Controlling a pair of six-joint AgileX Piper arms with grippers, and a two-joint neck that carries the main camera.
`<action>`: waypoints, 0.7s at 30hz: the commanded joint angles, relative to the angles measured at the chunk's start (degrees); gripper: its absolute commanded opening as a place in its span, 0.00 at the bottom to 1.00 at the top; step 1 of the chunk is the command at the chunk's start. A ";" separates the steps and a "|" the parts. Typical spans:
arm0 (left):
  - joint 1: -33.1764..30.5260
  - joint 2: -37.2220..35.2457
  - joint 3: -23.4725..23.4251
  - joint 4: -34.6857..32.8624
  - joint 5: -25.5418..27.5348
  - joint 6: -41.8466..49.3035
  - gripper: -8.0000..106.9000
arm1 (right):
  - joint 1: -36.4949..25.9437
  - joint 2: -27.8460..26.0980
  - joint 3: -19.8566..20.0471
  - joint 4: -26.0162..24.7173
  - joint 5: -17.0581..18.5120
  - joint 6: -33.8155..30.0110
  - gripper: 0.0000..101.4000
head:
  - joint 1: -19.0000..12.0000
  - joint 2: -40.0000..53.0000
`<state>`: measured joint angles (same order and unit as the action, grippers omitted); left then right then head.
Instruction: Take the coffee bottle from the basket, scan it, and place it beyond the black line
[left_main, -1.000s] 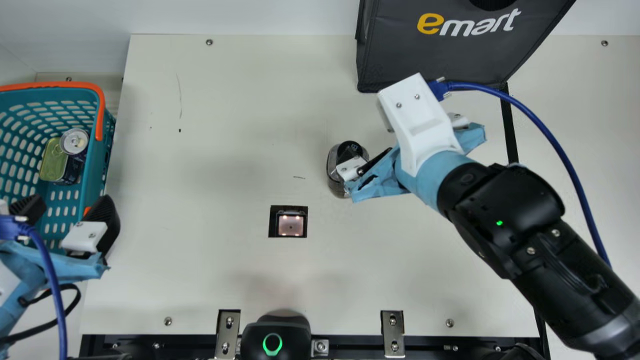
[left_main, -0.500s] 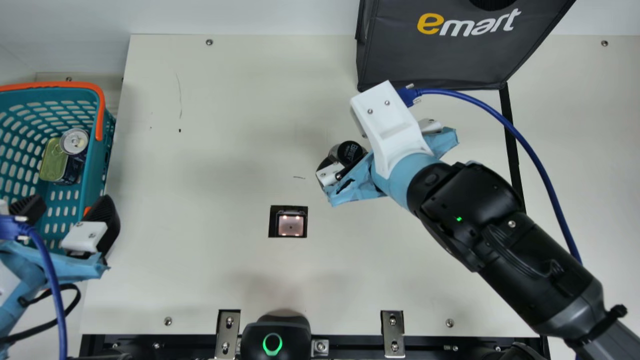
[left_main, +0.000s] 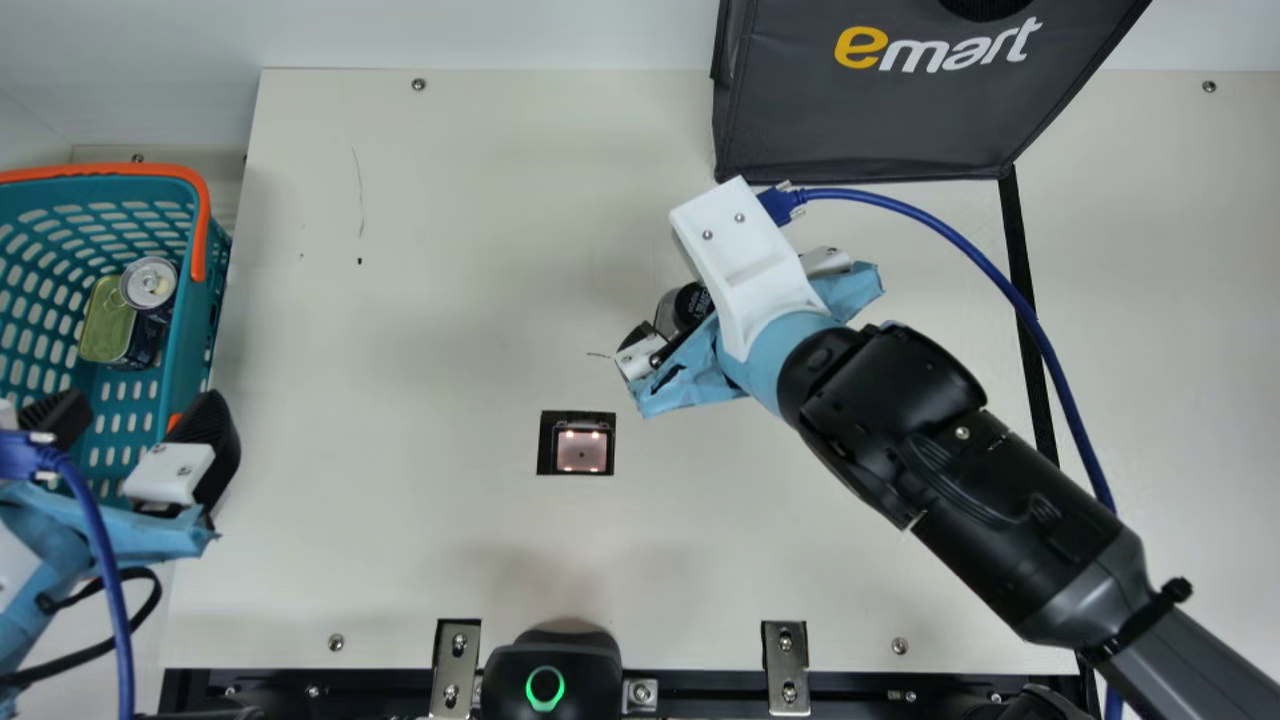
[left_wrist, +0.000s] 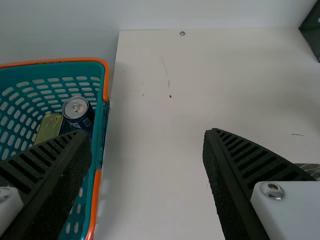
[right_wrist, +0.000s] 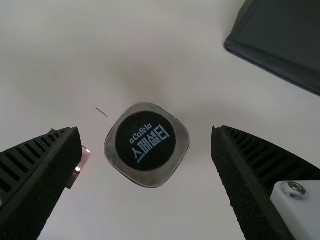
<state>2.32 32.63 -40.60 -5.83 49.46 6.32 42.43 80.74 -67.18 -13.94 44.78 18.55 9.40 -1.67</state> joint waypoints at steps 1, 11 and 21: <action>0.00 0.00 0.00 0.00 0.00 0.00 0.85 | -0.08 0.56 -0.01 -0.10 -0.31 0.03 0.90 | -1.48 0.09; 0.00 0.00 0.00 0.00 0.00 0.00 0.85 | -0.50 3.17 -0.49 -0.56 -1.39 0.21 0.90 | -1.48 0.09; 0.00 0.00 0.00 0.00 0.00 0.00 0.85 | -0.79 4.24 -0.57 -0.96 -1.56 0.44 0.70 | -1.48 0.09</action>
<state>2.32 32.63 -40.60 -5.83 49.46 6.32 41.67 84.94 -67.78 -14.78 43.19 18.95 9.40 -1.67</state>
